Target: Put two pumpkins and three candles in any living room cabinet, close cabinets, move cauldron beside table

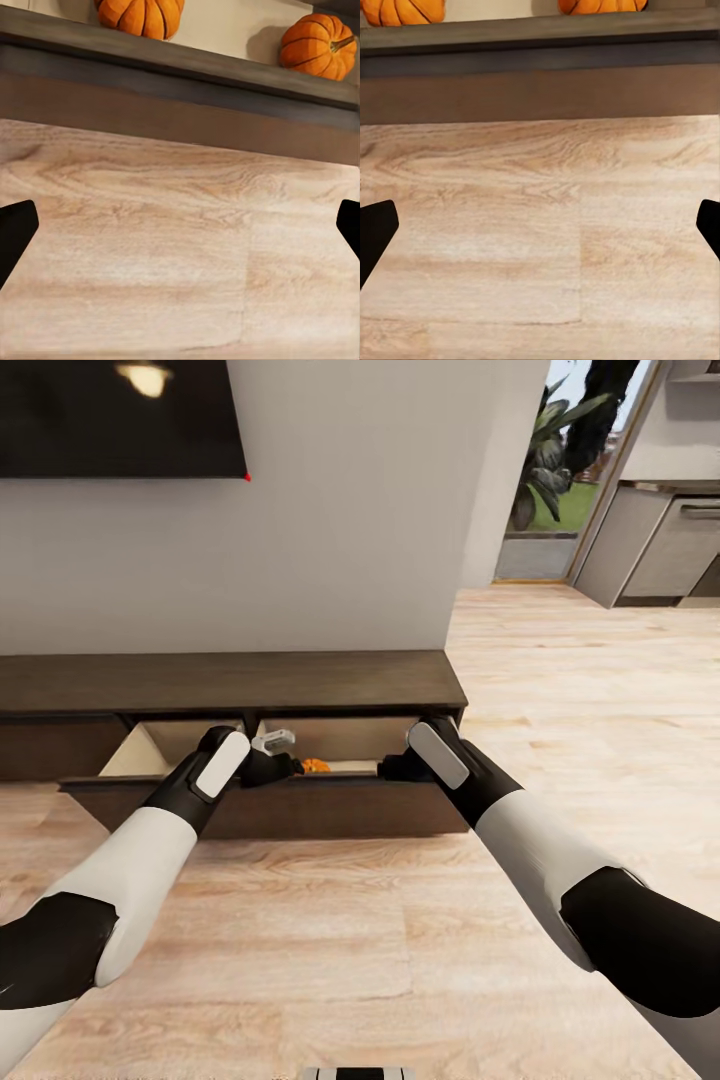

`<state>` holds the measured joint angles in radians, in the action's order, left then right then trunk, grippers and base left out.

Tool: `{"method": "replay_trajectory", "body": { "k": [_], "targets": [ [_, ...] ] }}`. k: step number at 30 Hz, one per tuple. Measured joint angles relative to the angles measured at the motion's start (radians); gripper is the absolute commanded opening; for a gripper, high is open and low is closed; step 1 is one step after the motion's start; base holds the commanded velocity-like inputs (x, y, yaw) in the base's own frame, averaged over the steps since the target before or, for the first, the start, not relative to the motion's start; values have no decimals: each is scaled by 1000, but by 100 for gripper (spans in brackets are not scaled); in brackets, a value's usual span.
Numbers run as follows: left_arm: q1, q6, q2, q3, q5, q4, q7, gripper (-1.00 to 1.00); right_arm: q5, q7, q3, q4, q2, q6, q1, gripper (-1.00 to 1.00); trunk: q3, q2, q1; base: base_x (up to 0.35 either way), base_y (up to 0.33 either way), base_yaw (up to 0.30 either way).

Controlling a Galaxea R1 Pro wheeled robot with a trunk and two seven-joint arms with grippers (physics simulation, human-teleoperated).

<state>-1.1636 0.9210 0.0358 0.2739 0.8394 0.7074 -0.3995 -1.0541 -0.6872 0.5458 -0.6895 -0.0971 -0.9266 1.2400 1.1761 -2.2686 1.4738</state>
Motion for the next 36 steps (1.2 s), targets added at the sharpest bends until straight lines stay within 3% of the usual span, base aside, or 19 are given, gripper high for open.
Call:
{"method": "replay_trajectory", "body": {
  "k": [11,36],
  "targets": [
    [0,-1,-1,1,1,-1,0,100,0,2,0,0,0,0,0,100,9,-21,12,-132,0,0],
    [3,-15,0,3,-9,-12,-4,100,0,6,2,0,1,14,0,100,85,-189,103,-7,0,0]
  ]
}}
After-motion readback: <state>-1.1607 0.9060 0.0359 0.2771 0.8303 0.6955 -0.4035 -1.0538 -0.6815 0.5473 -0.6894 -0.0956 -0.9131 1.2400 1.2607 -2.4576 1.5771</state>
